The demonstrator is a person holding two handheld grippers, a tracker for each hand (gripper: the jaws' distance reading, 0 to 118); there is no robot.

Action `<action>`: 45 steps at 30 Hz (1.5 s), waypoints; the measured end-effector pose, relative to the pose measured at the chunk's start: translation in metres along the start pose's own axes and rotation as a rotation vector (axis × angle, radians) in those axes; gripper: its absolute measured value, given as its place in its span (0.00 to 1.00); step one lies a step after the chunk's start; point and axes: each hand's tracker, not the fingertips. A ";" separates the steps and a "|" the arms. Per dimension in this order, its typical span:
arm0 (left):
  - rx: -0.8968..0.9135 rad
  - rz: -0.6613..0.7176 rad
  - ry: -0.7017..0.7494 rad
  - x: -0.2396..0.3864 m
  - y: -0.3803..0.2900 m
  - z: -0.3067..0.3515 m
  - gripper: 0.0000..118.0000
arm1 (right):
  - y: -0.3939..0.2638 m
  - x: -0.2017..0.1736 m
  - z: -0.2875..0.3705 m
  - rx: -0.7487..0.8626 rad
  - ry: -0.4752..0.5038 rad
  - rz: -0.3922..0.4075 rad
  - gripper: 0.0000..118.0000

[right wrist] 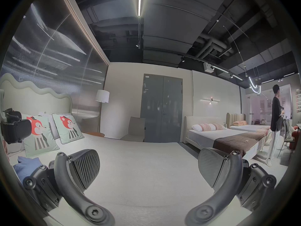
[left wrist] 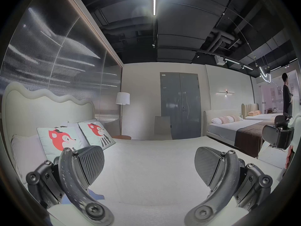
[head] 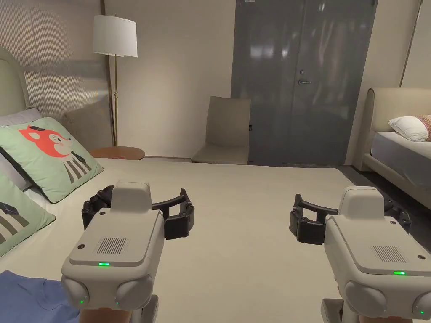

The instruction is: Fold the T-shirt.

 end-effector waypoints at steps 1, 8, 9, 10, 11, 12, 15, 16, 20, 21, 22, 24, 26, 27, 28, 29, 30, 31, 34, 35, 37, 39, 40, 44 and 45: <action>-0.001 -0.001 0.002 0.000 0.000 0.000 0.94 | 0.000 -0.001 0.000 0.000 0.000 0.000 1.00; -0.004 0.000 -0.002 0.001 0.001 0.001 0.94 | 0.005 -0.002 0.001 0.009 0.005 -0.001 1.00; -0.006 0.001 -0.004 0.001 0.001 0.001 0.94 | 0.005 -0.002 0.001 0.007 0.007 0.002 1.00; -0.007 0.003 -0.005 0.001 0.001 0.001 0.94 | 0.005 -0.002 0.001 0.009 0.010 0.003 1.00; -0.007 0.004 -0.006 0.001 0.001 0.001 0.94 | 0.005 -0.002 0.002 0.011 0.011 0.003 1.00; -0.008 0.004 -0.005 0.002 0.001 0.002 0.94 | 0.005 -0.002 0.002 0.012 0.011 0.004 1.00; -0.003 -0.002 -0.002 0.002 0.001 0.003 0.94 | 0.005 -0.001 0.002 0.010 0.010 0.002 1.00; -0.001 -0.002 -0.002 0.002 0.002 0.003 0.94 | 0.004 0.000 0.002 0.010 0.009 -0.001 1.00; 0.000 0.005 -0.005 0.002 0.003 0.003 0.94 | 0.005 0.000 0.003 0.011 0.010 -0.005 1.00; 0.000 0.005 -0.005 0.003 0.003 0.004 0.94 | 0.005 0.000 0.002 0.012 0.009 -0.004 1.00; 0.000 0.004 -0.004 0.003 0.003 0.004 0.94 | 0.004 0.000 0.002 0.012 0.009 -0.001 1.00; 0.002 0.000 -0.005 0.004 0.003 0.004 0.94 | 0.005 0.000 0.002 0.010 0.009 -0.001 1.00; 0.002 -0.004 -0.006 0.004 0.003 0.005 0.94 | 0.005 0.000 0.002 0.010 0.009 -0.004 1.00; 0.003 -0.004 -0.006 0.005 0.003 0.005 0.94 | 0.005 0.000 0.002 0.011 0.008 -0.004 1.00; 0.003 -0.004 -0.007 0.005 0.003 0.005 0.94 | 0.005 0.000 0.002 0.011 0.009 -0.003 1.00; 0.002 -0.003 -0.006 0.005 0.003 0.005 0.94 | 0.005 0.000 0.002 0.011 0.007 -0.003 1.00; 0.003 -0.001 -0.004 0.005 0.003 0.005 0.94 | 0.005 0.001 0.002 0.010 0.008 -0.005 1.00; 0.003 0.001 -0.004 0.004 0.003 0.005 0.94 | 0.005 0.001 0.002 0.011 0.010 -0.007 1.00; 0.002 0.008 -0.003 0.004 0.003 0.005 0.94 | 0.005 0.001 0.002 0.014 0.006 -0.004 1.00; 0.002 0.009 -0.003 0.004 0.003 0.005 0.94 | 0.005 0.001 0.002 0.014 0.007 -0.003 1.00; -0.001 0.009 -0.002 0.004 0.002 0.005 0.94 | 0.005 0.001 0.002 0.012 0.008 -0.006 1.00; -0.002 0.008 -0.003 0.004 0.002 0.005 0.94 | 0.004 0.001 0.002 0.012 0.010 -0.006 1.00; -0.001 0.006 -0.004 0.004 0.002 0.006 0.94 | 0.004 0.001 0.002 0.013 0.008 -0.005 1.00; 0.000 0.005 -0.002 0.004 0.002 0.006 0.94 | 0.003 0.001 0.002 0.011 0.011 -0.009 1.00; -0.002 0.005 -0.002 0.004 0.002 0.006 0.94 | 0.003 0.001 0.002 0.011 0.011 -0.009 1.00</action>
